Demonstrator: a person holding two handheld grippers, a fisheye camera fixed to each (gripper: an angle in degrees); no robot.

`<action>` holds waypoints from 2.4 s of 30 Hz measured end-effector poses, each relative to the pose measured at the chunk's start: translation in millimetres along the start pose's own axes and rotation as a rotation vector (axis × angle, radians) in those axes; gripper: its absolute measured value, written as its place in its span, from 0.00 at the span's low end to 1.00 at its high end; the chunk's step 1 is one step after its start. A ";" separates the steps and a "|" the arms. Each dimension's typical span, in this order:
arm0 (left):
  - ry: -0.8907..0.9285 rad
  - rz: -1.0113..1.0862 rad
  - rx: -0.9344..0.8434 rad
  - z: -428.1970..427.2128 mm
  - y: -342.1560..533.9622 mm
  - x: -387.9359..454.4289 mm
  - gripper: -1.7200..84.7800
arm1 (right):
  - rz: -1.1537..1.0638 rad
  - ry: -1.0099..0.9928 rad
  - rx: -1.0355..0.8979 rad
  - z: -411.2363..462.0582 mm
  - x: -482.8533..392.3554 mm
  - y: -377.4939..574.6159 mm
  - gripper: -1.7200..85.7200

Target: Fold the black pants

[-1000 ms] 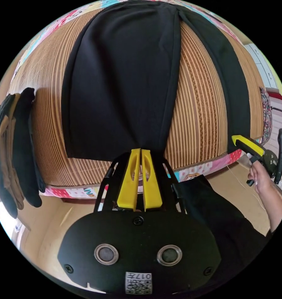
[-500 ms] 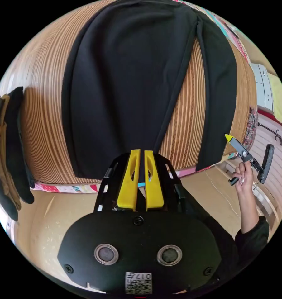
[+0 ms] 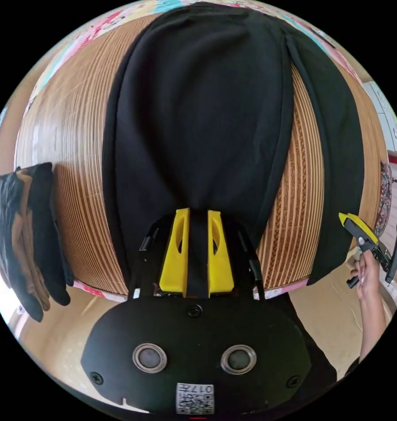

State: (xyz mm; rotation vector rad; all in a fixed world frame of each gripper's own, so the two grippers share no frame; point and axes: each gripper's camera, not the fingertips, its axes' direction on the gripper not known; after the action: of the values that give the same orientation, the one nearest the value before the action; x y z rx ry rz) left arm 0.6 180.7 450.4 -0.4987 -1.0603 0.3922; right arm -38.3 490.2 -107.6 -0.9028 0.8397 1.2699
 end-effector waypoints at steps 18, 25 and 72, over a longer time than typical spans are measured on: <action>0.191 -0.109 -0.372 43.7 39.1 -46.0 0.08 | 0.165 -0.046 0.068 49.4 110.3 65.1 0.14; 0.262 -0.167 -0.354 47.6 50.3 -61.1 0.09 | 0.297 -0.227 -0.059 139.0 178.5 103.7 0.15; 0.630 -0.047 -0.351 118.9 21.8 -13.5 0.14 | 0.437 -0.555 -0.157 193.2 206.7 25.2 0.18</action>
State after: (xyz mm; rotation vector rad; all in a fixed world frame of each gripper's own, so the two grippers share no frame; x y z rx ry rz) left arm -113.4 215.1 475.5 -0.8421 -0.5220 -0.0087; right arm -34.6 752.8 -215.7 -0.4475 0.5056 1.8760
